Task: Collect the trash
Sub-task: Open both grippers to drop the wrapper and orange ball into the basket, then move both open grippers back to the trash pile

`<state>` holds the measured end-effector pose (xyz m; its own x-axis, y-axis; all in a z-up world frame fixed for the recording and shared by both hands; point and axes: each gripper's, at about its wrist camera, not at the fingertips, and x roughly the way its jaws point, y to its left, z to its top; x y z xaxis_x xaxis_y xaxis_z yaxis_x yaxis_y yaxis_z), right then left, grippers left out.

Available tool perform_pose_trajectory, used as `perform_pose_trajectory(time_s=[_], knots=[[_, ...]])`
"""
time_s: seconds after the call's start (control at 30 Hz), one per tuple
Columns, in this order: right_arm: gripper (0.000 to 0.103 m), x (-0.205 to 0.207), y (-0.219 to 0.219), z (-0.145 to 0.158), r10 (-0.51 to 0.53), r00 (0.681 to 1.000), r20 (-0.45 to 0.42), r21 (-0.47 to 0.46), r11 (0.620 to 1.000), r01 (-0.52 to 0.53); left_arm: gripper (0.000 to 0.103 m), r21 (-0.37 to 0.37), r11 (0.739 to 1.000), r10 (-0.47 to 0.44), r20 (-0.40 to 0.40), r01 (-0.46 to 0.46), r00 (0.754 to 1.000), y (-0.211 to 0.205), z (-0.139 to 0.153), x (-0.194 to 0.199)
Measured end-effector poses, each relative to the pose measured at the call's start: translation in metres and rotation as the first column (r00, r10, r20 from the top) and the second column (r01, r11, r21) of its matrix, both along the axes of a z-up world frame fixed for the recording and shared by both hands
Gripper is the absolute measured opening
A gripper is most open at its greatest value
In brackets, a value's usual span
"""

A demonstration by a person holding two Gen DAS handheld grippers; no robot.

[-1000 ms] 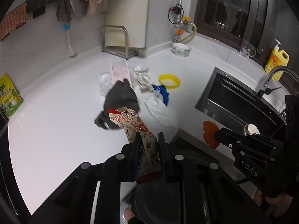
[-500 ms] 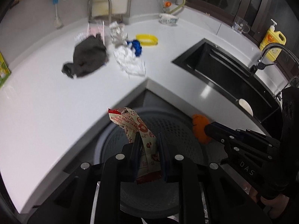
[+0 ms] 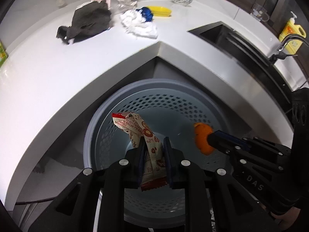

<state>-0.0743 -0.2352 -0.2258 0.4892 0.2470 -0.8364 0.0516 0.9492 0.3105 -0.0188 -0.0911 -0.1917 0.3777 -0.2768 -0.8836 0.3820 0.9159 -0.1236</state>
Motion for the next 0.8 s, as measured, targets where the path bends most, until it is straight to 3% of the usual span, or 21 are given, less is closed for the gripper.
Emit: perform_pose_trajectory(time_s=[0.13, 0.2, 0.23, 0.27, 0.3, 0.8], knots=[[0.014, -0.003, 0.000, -0.003, 0.001, 1.000, -0.008, -0.009, 1.000, -0.001, 0.021, 0.020, 0.999, 0.025, 0.001, -0.025, 1.000, 0.005, -0.003, -0.001], [0.036, -0.004, -0.003, -0.003, -0.001, 1.000, -0.011, -0.002, 1.000, 0.001, 0.037, 0.022, 0.999, 0.041, -0.003, -0.041, 0.999, 0.008, -0.003, -0.001], [0.039, -0.006, -0.004, -0.001, -0.006, 1.000, -0.004, -0.005, 1.000, 0.006, 0.043, 0.024, 0.998, 0.050, -0.002, -0.050, 0.999, 0.011, -0.003, -0.001], [0.041, -0.006, -0.004, 0.001, -0.008, 1.000, 0.003, -0.007, 1.000, 0.008, 0.057, 0.028, 0.998, 0.063, 0.003, -0.063, 0.998, 0.013, -0.002, -0.001], [0.041, -0.007, -0.005, 0.002, -0.007, 1.000, 0.007, -0.008, 1.000, 0.007, 0.060, 0.028, 0.997, 0.072, 0.011, -0.073, 0.997, 0.015, -0.001, -0.002], [0.046, -0.020, -0.013, 0.023, -0.050, 0.999, -0.005, -0.007, 0.999, 0.050, 0.063, 0.051, 0.994, 0.092, 0.033, -0.094, 0.995, 0.032, 0.028, -0.009]])
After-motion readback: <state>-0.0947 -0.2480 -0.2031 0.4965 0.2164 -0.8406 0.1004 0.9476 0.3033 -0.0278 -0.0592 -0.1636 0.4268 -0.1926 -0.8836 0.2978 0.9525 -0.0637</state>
